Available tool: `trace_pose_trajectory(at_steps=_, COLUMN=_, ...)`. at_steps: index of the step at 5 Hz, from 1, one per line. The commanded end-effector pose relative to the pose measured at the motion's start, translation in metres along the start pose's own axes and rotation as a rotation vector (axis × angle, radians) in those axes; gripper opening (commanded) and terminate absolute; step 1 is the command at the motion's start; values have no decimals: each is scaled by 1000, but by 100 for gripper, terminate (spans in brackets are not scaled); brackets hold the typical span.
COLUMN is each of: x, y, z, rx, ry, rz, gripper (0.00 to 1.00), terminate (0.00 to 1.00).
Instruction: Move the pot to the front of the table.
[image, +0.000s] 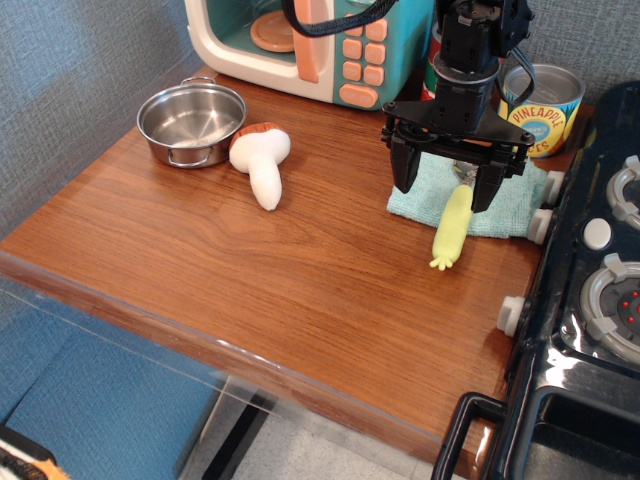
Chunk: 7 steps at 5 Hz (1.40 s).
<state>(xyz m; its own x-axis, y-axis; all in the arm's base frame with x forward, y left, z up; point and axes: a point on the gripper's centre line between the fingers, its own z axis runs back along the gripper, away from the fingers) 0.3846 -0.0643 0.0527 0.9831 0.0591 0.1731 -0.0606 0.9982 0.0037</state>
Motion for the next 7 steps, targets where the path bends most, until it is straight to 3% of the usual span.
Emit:
trace_pose_trajectory(at_steps=1, x=0, y=0, z=0, rx=0, ry=0, rz=0, gripper=100, terminate=0)
trace_pose_trajectory(at_steps=3, x=24, y=24, z=12, rx=-46, ry=9, rz=122, gripper=100, terminate=0)
trace_pose_trajectory(at_steps=4, x=46, y=47, z=33, rx=-95, ry=-22, rz=200, gripper=100, terminate=0)
trace_pose_trajectory(at_steps=5, x=68, y=91, z=48, rx=-77, ry=-68, rz=298, gripper=100, terminate=0)
trace_pose_trajectory(at_steps=7, x=72, y=175, z=56, rx=10, ry=-141, rz=395, gripper=100, terminate=0)
